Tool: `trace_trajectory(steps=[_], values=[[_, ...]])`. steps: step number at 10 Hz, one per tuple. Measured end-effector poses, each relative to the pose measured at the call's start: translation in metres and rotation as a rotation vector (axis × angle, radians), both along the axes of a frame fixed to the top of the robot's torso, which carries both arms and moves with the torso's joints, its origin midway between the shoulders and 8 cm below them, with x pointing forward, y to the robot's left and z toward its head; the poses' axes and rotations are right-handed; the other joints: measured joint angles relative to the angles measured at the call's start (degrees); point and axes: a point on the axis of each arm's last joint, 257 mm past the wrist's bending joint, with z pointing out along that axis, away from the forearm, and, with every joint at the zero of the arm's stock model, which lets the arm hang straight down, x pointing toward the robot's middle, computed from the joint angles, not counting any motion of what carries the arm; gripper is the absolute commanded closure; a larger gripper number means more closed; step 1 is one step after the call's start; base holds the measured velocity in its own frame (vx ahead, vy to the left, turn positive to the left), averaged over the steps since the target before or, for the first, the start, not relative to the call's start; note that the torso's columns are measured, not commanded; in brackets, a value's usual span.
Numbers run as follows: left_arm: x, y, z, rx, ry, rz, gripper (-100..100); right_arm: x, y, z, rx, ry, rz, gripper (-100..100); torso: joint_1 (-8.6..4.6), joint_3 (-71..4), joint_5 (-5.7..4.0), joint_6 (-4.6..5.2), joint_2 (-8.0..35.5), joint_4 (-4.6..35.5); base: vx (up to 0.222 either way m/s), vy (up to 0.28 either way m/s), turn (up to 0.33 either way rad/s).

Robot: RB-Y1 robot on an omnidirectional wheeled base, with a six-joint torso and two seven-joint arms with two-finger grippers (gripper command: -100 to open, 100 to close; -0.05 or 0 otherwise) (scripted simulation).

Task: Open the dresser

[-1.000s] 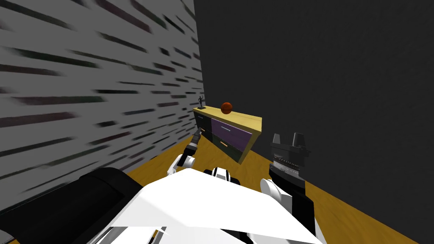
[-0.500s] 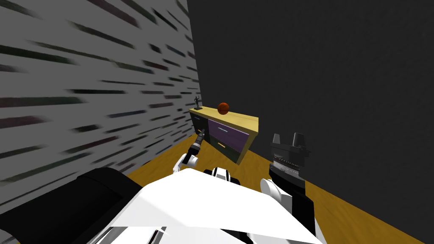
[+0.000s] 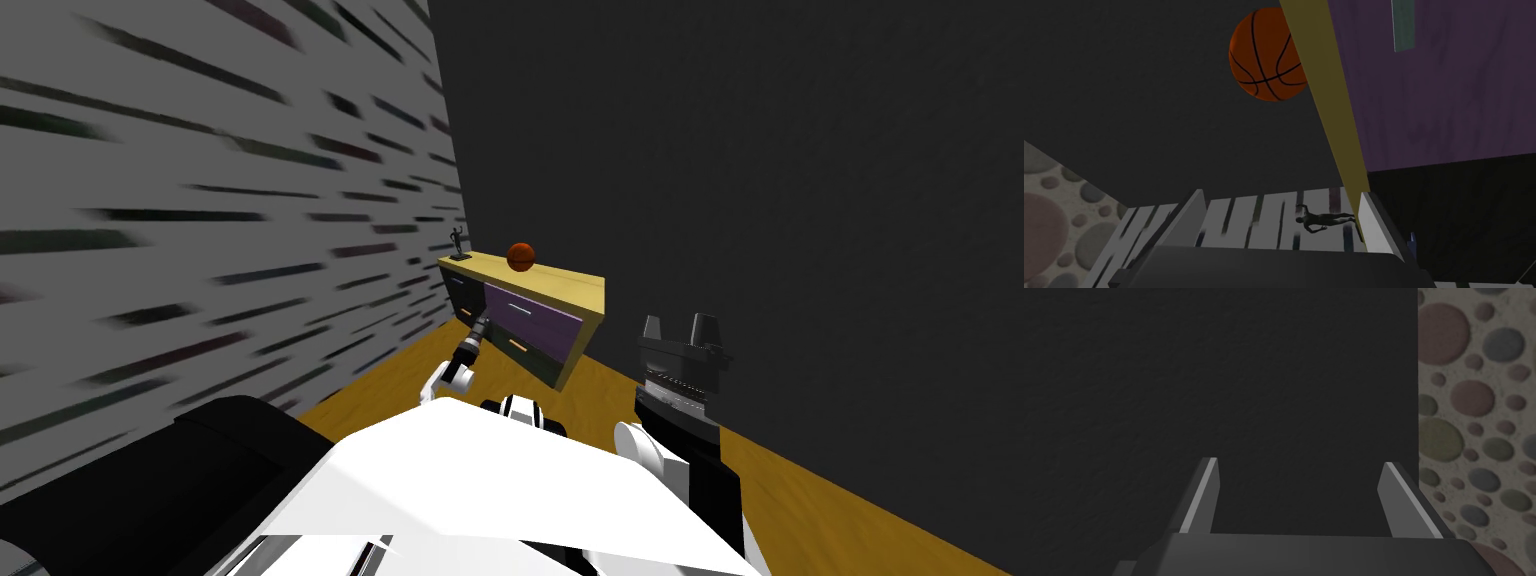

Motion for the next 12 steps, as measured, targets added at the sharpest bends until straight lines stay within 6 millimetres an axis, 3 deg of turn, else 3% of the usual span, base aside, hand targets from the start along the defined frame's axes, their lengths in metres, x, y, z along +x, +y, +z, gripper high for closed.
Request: trace_trajectory(steps=[6,12], values=[[0.02,-0.028,-0.054,0.045,0.123,-0.06,-100,0.0,0.0,0.0,0.0,0.0,0.0,0,0.03,0.02,0.01,0.0,0.04,0.01,0.093,-0.026,-0.095],[0.037,-0.037,-0.102,0.143,0.238,-0.108,-100,0.0,0.0,0.0,0.0,0.0,0.0,0,-0.05,-0.05,-0.01,0.01,-0.1,-0.02,0.085,-0.021,-0.089]])
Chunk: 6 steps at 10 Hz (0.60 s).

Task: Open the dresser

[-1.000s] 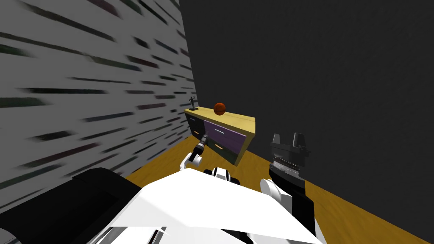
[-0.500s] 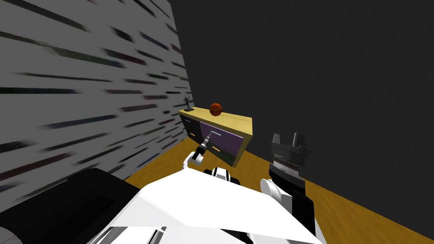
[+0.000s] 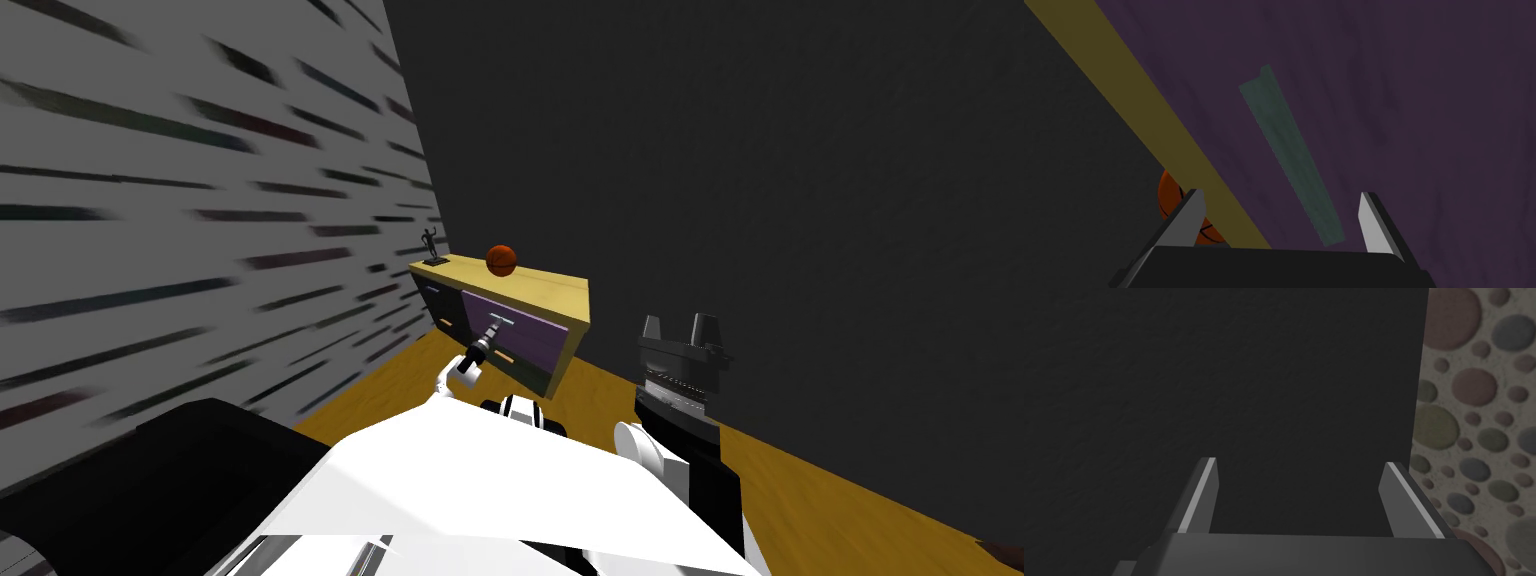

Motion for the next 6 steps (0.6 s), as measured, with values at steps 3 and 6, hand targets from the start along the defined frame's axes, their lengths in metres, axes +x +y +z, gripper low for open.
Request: trace_trajectory(steps=[3,6], values=[[0.0022,-0.0011,-0.0097,0.02,0.024,-0.008,100,0.0,0.0,0.0,0.0,0.0,0.0,0,0.11,0.19,0.03,-0.02,0.31,0.08,0.017,-0.003,-0.004],[-0.0007,-0.0026,-0.0075,0.02,0.025,-0.014,100,0.0001,0.0,0.0001,0.0,0.0,0.0,0,0.19,0.31,0.05,-0.01,0.5,0.14,-0.156,0.054,0.029]])
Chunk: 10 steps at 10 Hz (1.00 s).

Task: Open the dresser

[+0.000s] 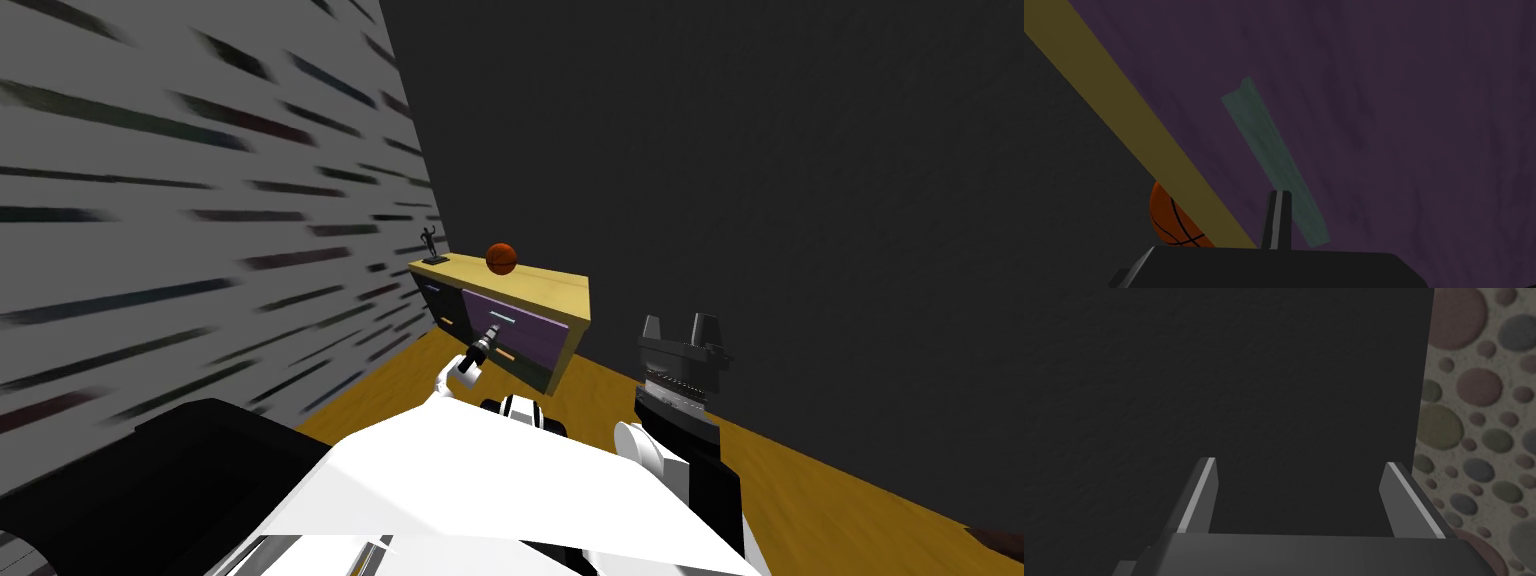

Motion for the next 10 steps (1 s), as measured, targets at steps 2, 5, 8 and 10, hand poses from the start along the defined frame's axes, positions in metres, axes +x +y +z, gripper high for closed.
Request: trace_trajectory(steps=[2,5,8,10], values=[[-0.0025,-0.0012,0.0012,0.001,0.001,-0.005,100,0.0,0.0,0.0,0.0,0.0,0.0,0,-0.14,-0.23,-0.04,0.0,-0.35,-0.11,-0.139,0.043,0.014],[0.001,-0.0006,0.0026,0.005,0.01,-0.002,-100,-0.0001,-0.0001,-0.0001,0.0,0.0,0.0,0,-0.35,-0.67,-0.1,0.0,-1.05,-0.31,0.12,-0.043,-0.043],[0.0067,-0.0004,0.0054,0.011,0.021,0.002,-100,-0.0001,-0.0001,-0.0001,0.0,0.0,0.0,0,-0.02,-0.06,-0.01,-0.02,-0.07,-0.04,0.084,-0.025,-0.018],[0.0068,-0.0005,0.0056,0.011,0.021,0.002,100,-0.0001,0.0,-0.0001,0.0,0.0,0.0,0,-0.06,-0.06,-0.02,0.0,-0.1,-0.03,-0.061,0.021,0.022]])
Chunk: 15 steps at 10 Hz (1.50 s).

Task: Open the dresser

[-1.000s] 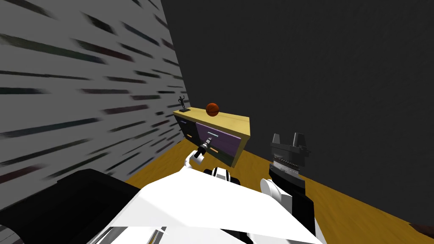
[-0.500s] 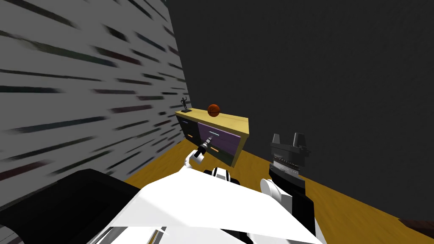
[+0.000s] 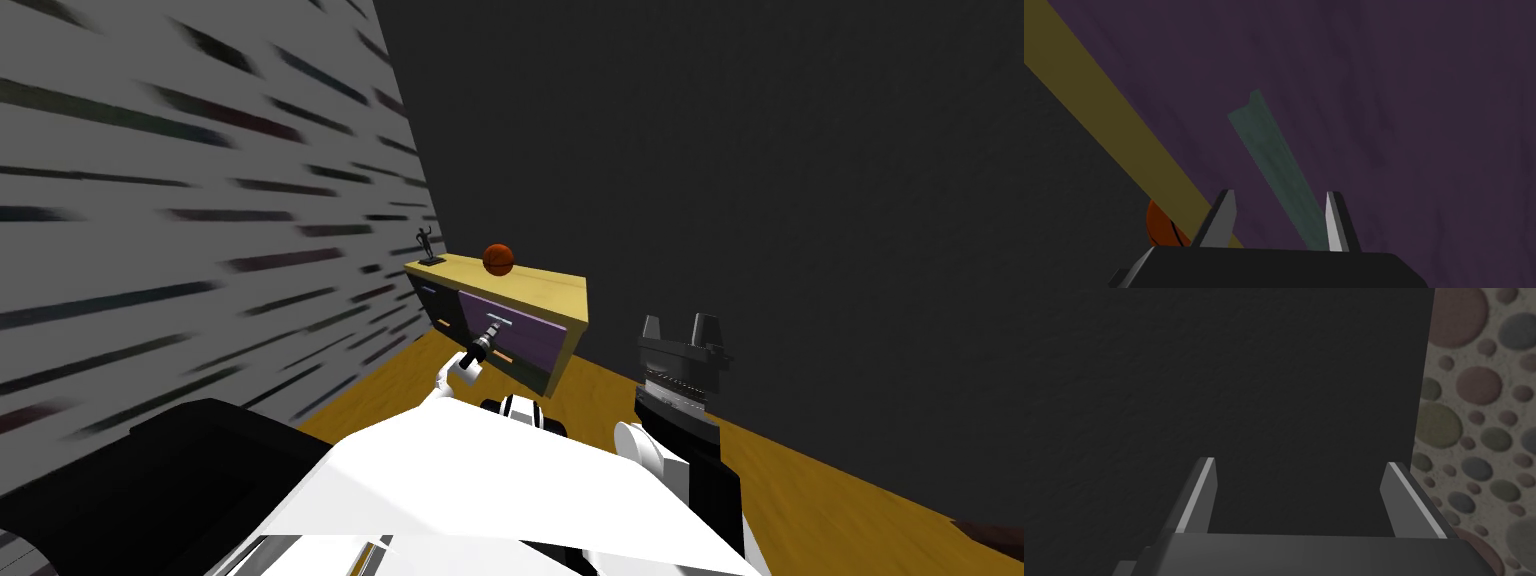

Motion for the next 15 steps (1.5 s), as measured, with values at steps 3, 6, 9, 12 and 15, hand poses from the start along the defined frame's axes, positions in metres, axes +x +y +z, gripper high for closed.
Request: trace_trajectory(steps=[3,6,9,12,15], values=[[-0.005,-0.002,0.002,0.002,0.002,-0.008,100,0.0,0.0,0.0,0.0,0.0,0.0,0,-0.06,-0.1,-0.02,0.0,-0.16,-0.05,-0.18,0.051,0.024],[-0.005,-0.002,0.002,0.003,0.006,-0.008,-100,0.0,0.0,0.0,0.0,0.0,0.0,0,-0.36,-0.6,-0.09,0.02,-0.97,-0.27,0.039,-0.022,-0.019],[0.0,-0.001,0.001,0.003,0.008,-0.001,-100,0.0,0.0,0.0,0.0,0.0,0.0,0,-0.01,-0.28,0.0,0.0,-0.43,-0.13,0.185,-0.036,-0.03],[0.005,0.001,0.001,0.005,0.009,0.004,-100,0.0,0.0,0.0,0.0,0.0,0.0,0,-0.04,0.1,-0.01,0.01,0.17,0.04,0.04,-0.015,-0.033],[0.023,0.013,0.001,0.006,0.01,0.019,-100,0.0,0.0,0.0,0.0,0.0,0.0,0,-0.09,-0.2,-0.03,-0.01,-0.3,-0.1,-0.011,-0.021,-0.038]])
